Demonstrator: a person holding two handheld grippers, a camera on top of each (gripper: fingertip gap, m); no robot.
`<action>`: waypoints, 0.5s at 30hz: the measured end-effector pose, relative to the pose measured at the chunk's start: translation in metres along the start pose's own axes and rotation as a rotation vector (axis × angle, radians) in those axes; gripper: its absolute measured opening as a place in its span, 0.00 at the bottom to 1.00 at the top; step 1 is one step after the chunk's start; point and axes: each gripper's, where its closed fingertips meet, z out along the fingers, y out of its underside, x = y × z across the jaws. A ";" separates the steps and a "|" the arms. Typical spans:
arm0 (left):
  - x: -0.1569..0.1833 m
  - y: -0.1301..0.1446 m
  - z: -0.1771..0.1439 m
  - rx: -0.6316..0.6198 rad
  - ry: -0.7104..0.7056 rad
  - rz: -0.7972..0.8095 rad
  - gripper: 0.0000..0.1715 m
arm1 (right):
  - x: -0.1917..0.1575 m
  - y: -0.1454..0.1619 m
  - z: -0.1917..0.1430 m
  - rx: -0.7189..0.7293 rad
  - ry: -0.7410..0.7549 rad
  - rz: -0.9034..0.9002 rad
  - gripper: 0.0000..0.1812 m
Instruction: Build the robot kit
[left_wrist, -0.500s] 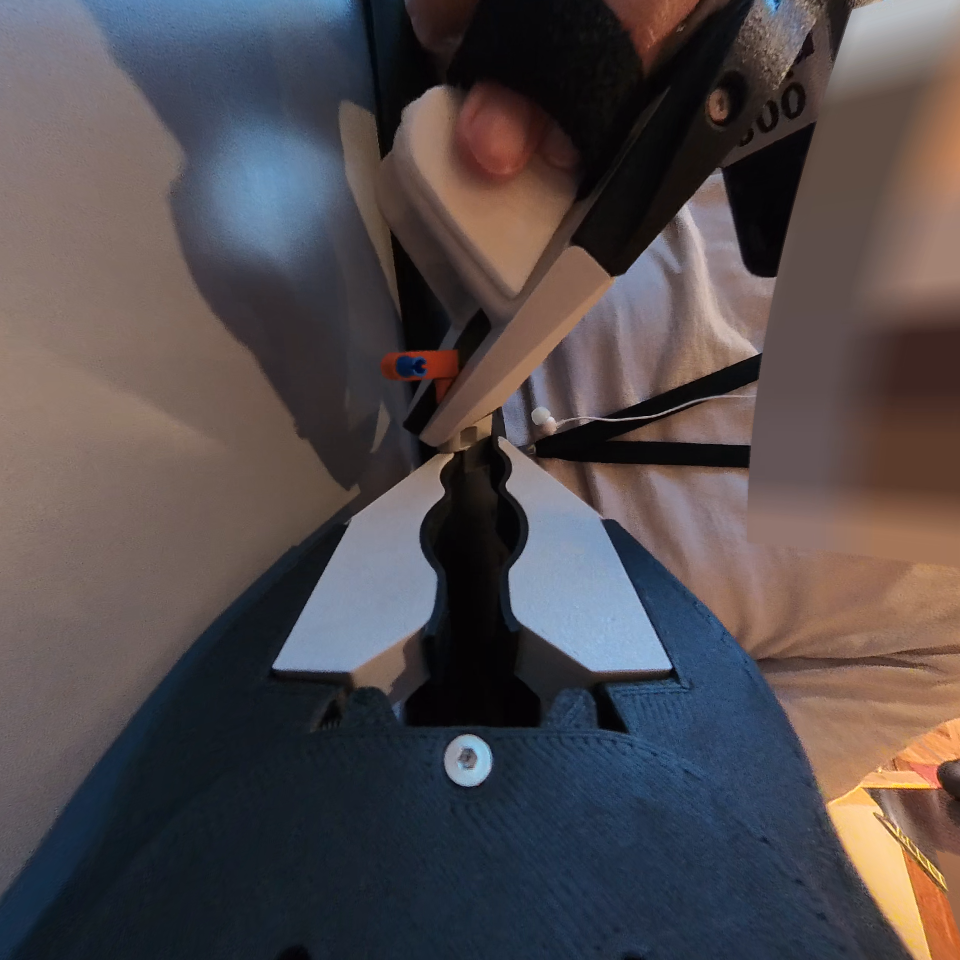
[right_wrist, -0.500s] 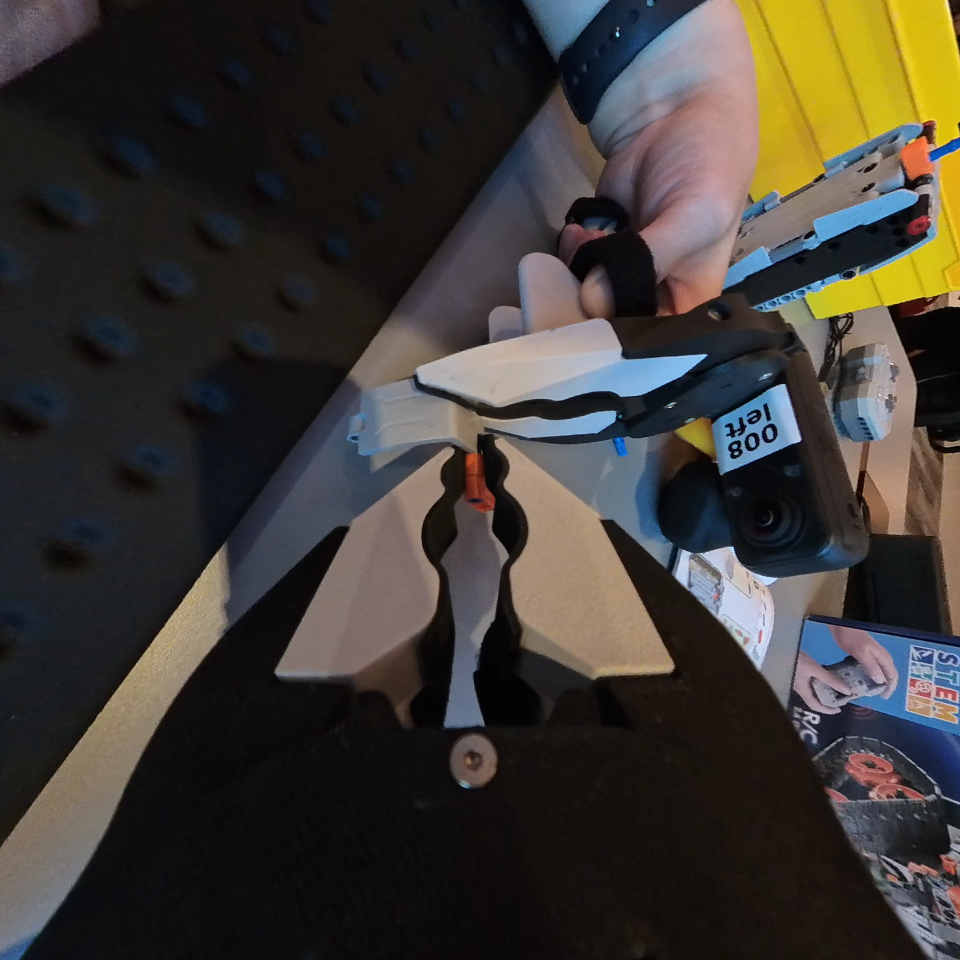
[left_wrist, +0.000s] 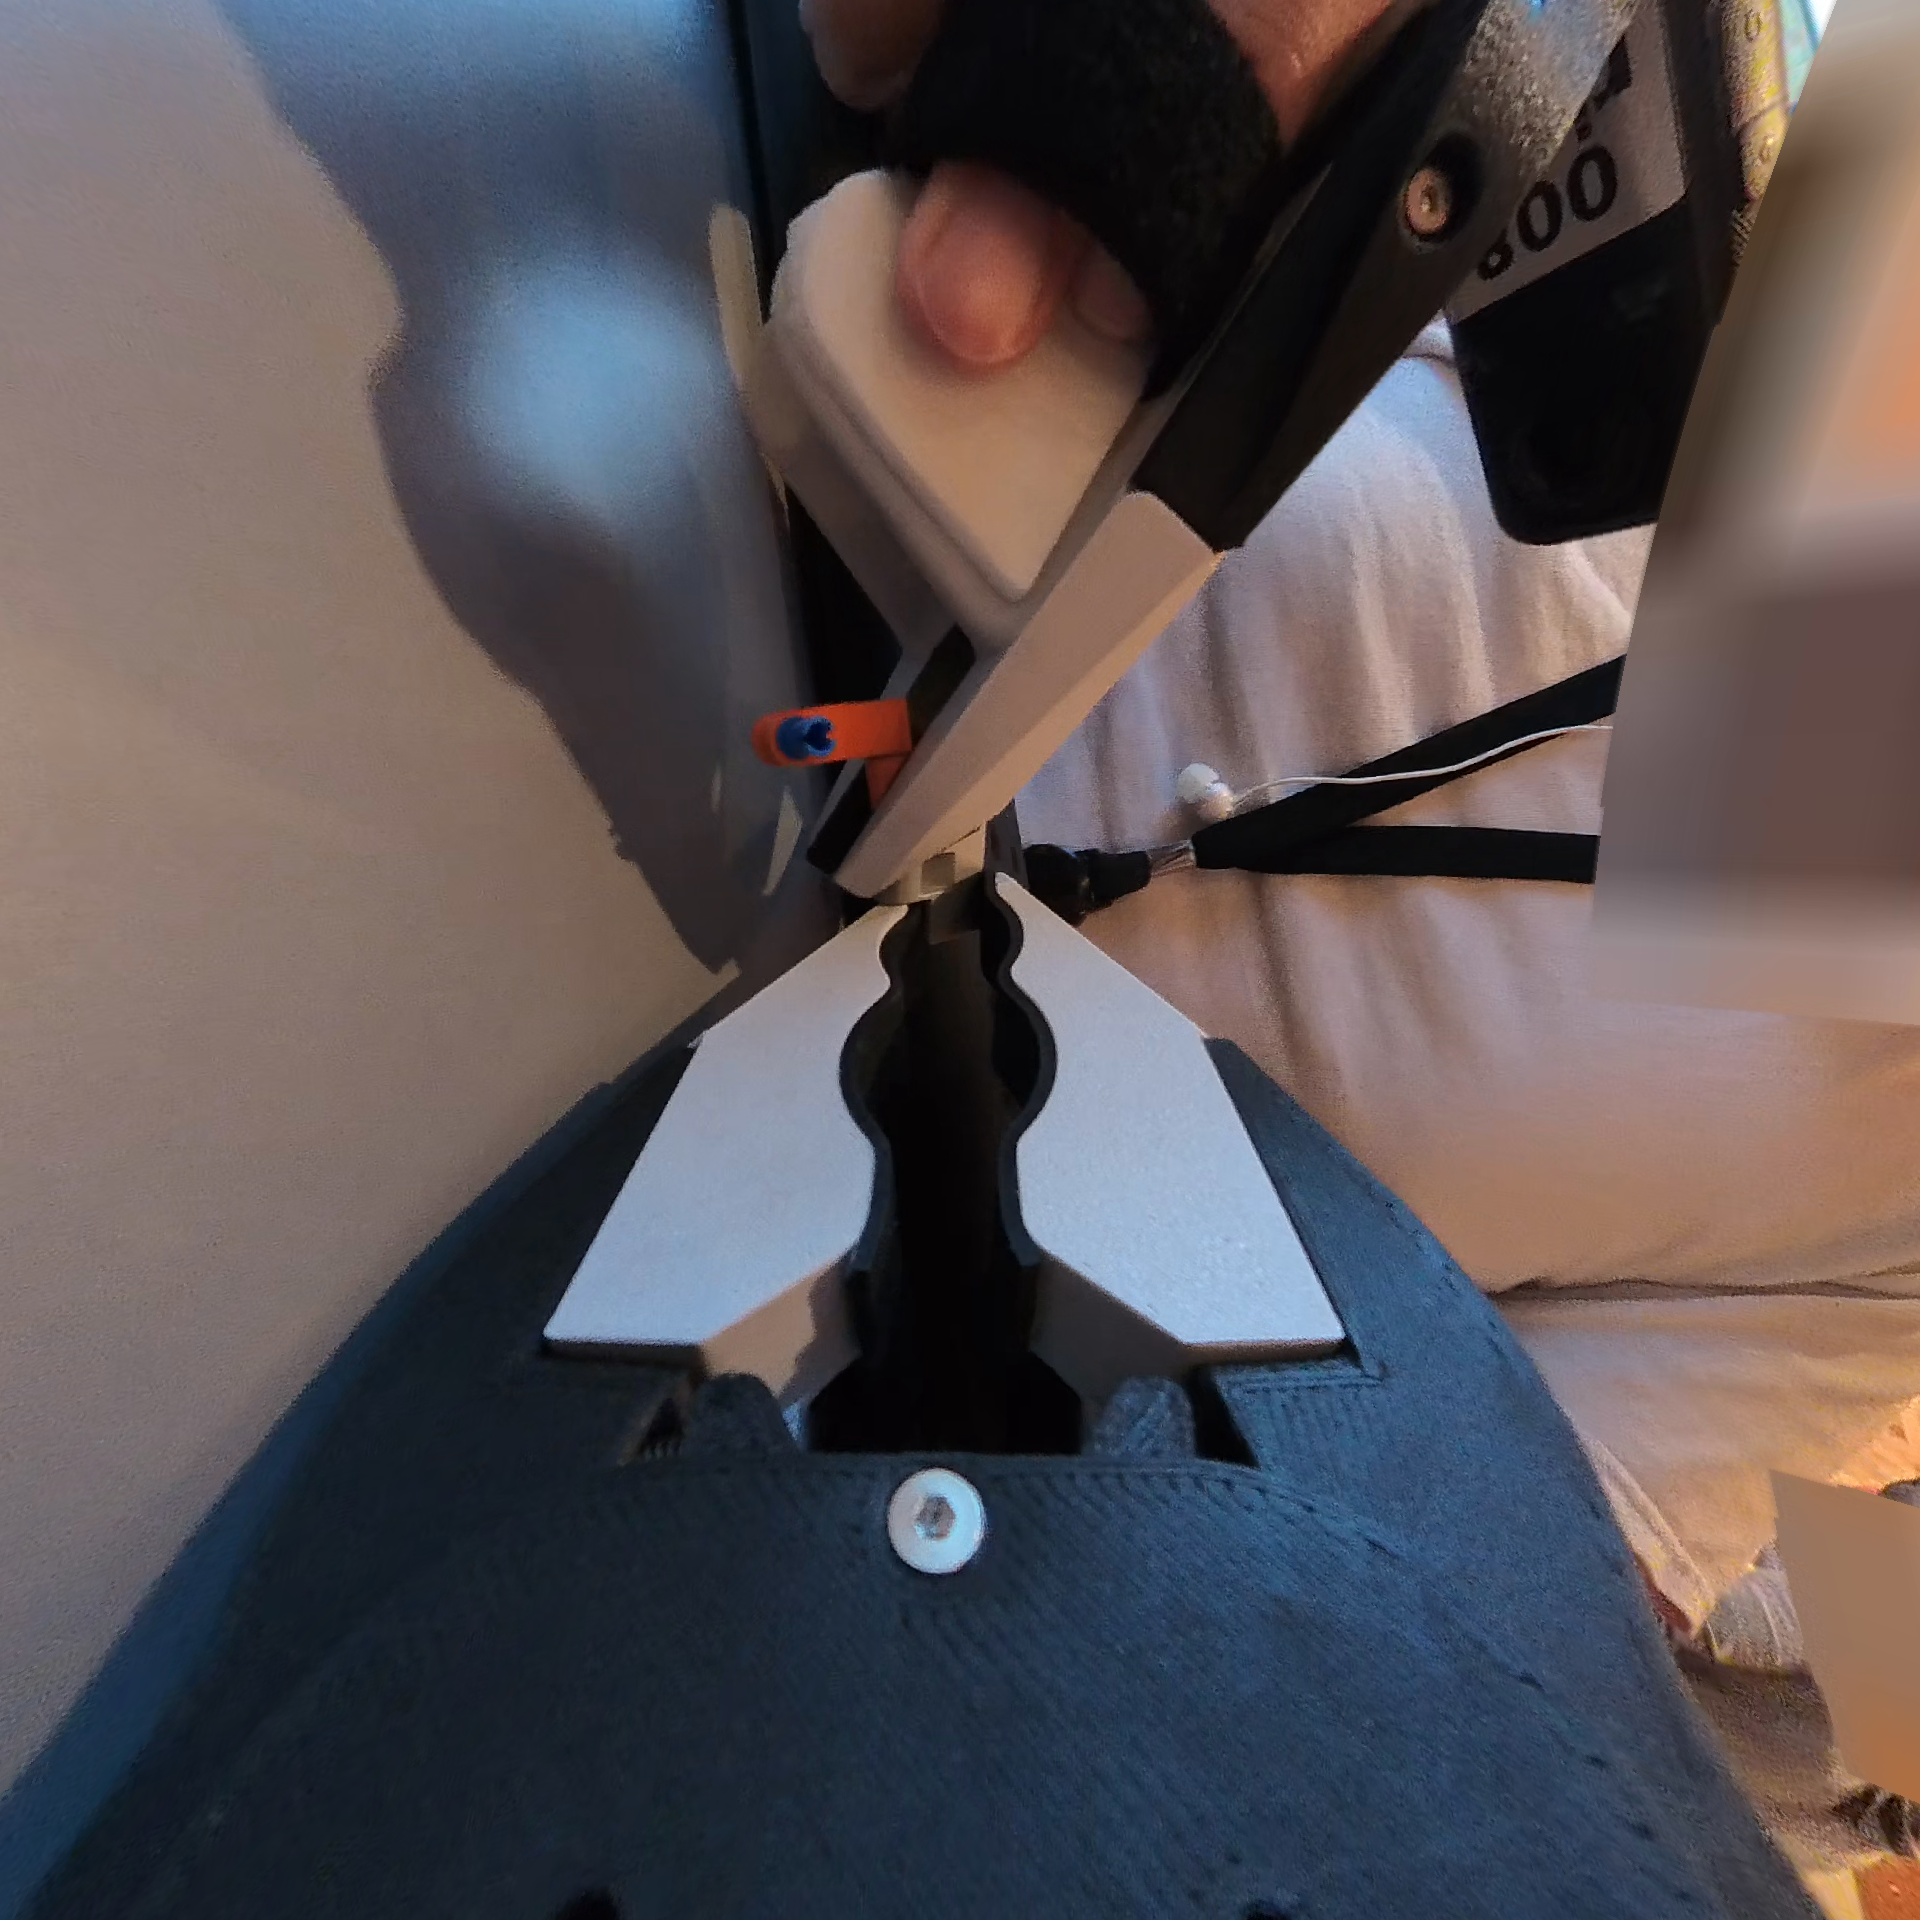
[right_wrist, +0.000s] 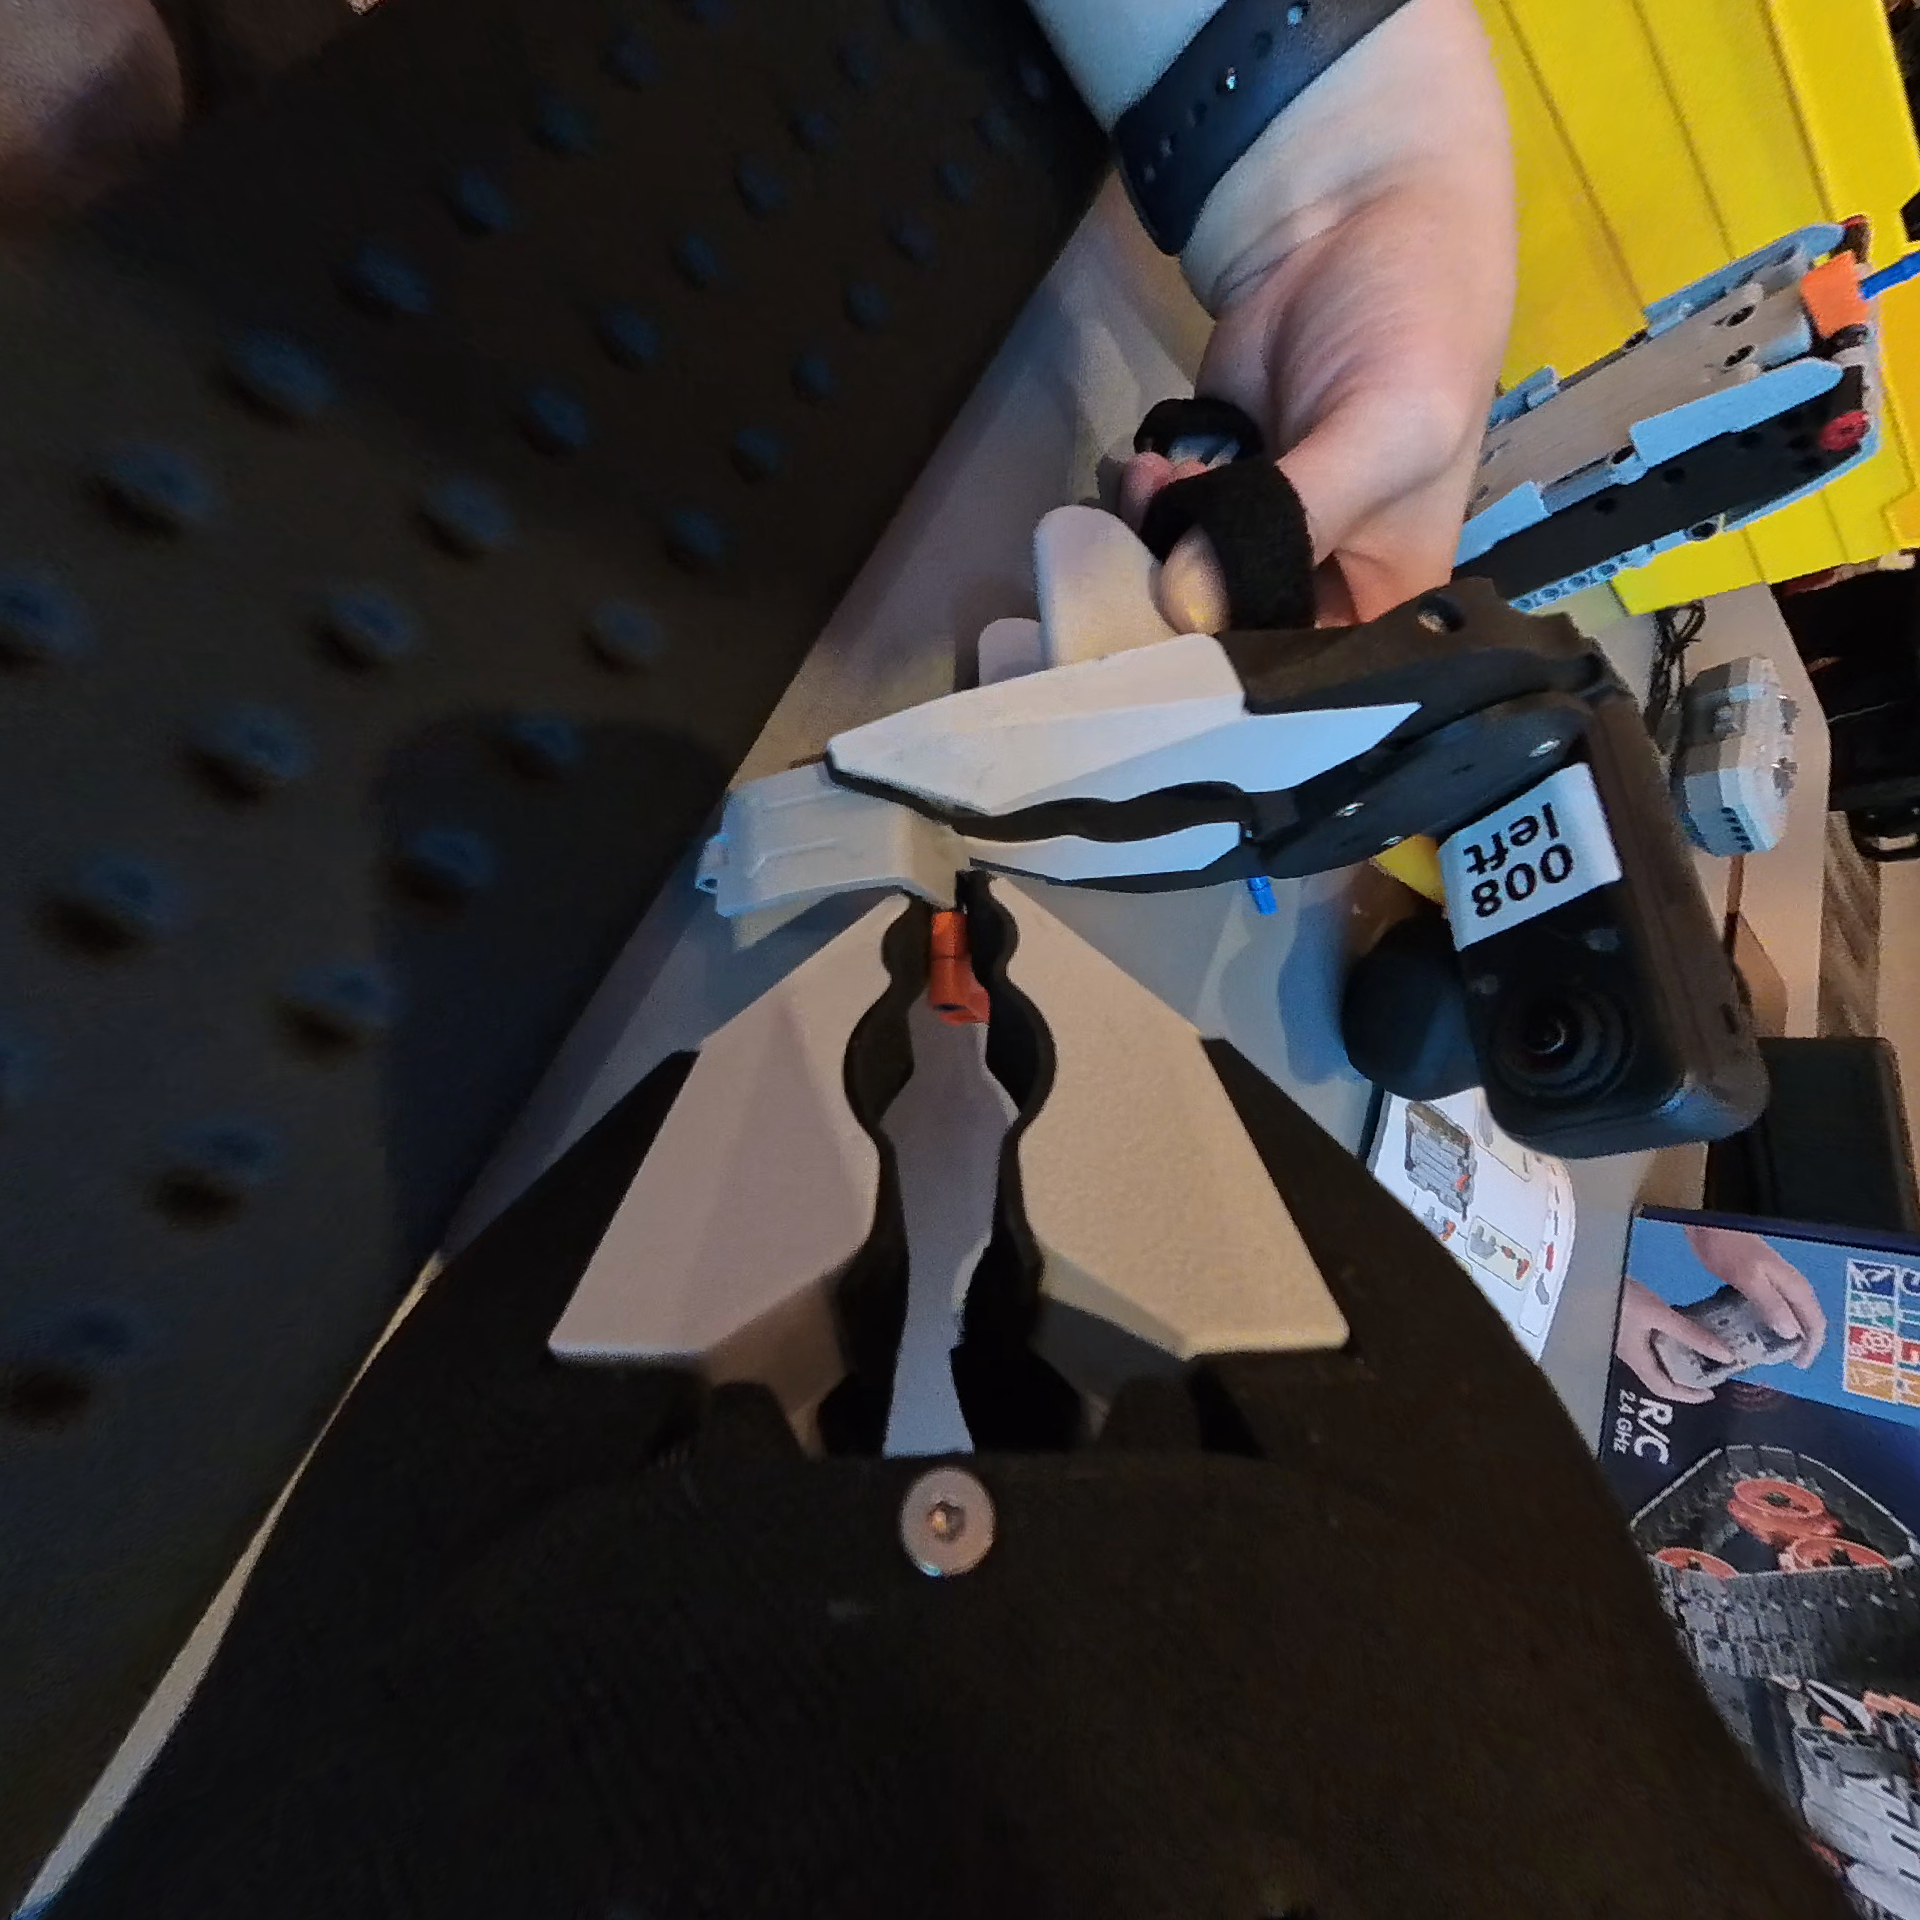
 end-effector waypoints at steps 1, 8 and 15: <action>0.001 0.000 0.000 -0.001 0.002 0.001 0.05 | 0.000 -0.001 0.000 0.006 0.006 -0.001 0.03; 0.000 -0.001 0.000 0.025 -0.005 -0.015 0.05 | 0.001 -0.002 0.000 0.027 0.047 -0.027 0.03; 0.007 -0.013 -0.003 0.071 0.011 -0.014 0.04 | 0.012 0.000 -0.009 -0.033 0.115 -0.073 0.03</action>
